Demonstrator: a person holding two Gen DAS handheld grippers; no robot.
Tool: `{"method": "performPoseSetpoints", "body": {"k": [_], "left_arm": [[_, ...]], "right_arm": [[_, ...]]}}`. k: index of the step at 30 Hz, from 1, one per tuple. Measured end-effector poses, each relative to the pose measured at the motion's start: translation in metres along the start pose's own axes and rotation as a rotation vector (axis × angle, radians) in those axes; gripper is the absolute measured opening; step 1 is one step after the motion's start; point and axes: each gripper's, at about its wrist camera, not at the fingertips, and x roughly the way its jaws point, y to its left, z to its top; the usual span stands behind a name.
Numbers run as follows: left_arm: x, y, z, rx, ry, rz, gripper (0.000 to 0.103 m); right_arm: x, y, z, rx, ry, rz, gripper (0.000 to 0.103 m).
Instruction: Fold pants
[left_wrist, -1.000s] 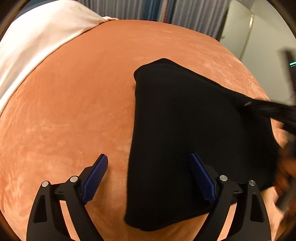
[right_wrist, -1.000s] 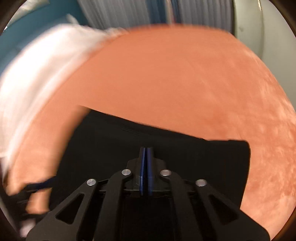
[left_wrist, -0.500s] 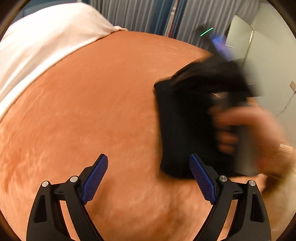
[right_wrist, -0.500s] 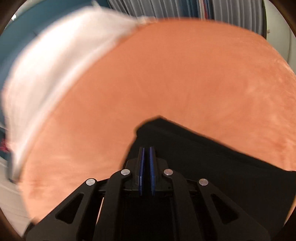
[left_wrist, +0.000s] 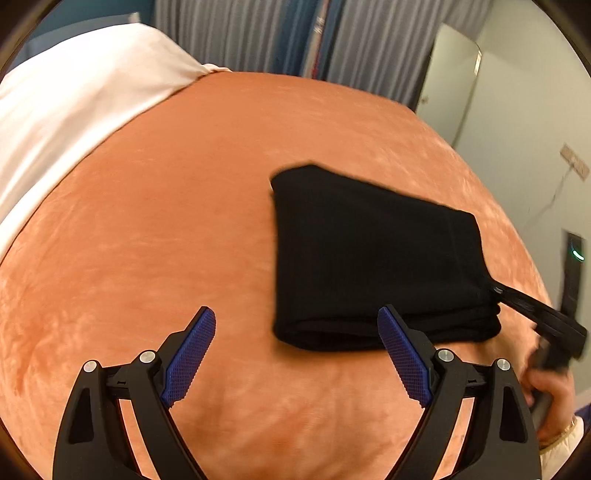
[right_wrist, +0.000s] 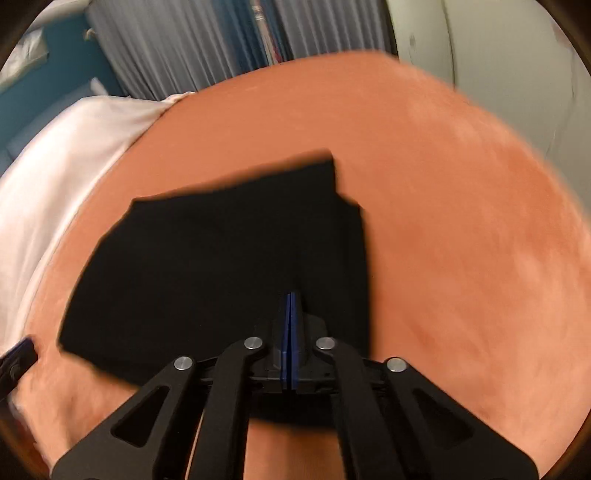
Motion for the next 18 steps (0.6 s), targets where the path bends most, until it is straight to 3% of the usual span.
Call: {"method": "performPoseSetpoints", "body": {"k": [1, 2, 3, 5, 8, 10, 14, 16, 18], "left_arm": [[0.002, -0.006, -0.001, 0.017, 0.001, 0.003, 0.088], [0.005, -0.01, -0.002, 0.034, 0.002, 0.01, 0.088], [0.009, -0.013, -0.003, 0.045, 0.003, 0.02, 0.088], [0.014, -0.012, -0.005, 0.015, 0.023, -0.001, 0.088], [0.032, 0.001, -0.008, -0.069, 0.075, -0.028, 0.088], [0.043, 0.015, -0.007, -0.15, 0.099, -0.035, 0.088], [0.054, 0.036, -0.005, -0.287, 0.122, -0.144, 0.088], [0.056, 0.047, -0.003, -0.359, 0.134, -0.191, 0.088], [0.052, 0.052, -0.001, -0.376, 0.117, -0.198, 0.088]], "right_arm": [[-0.012, -0.005, -0.001, 0.03, -0.01, 0.02, 0.001], [-0.023, 0.0, -0.001, 0.025, -0.029, 0.022, 0.011], [-0.029, 0.004, -0.001, 0.012, -0.045, 0.031, 0.032], [-0.039, 0.002, -0.007, 0.0, -0.044, 0.08, 0.058], [-0.024, 0.008, -0.003, -0.034, -0.003, 0.053, 0.058], [-0.02, 0.003, -0.002, -0.021, 0.033, 0.09, 0.056], [-0.013, 0.014, -0.005, 0.0, 0.05, 0.103, 0.055], [-0.016, 0.013, -0.001, 0.033, 0.039, 0.16, 0.027], [-0.035, 0.019, -0.002, 0.019, 0.011, 0.189, 0.026]]}}
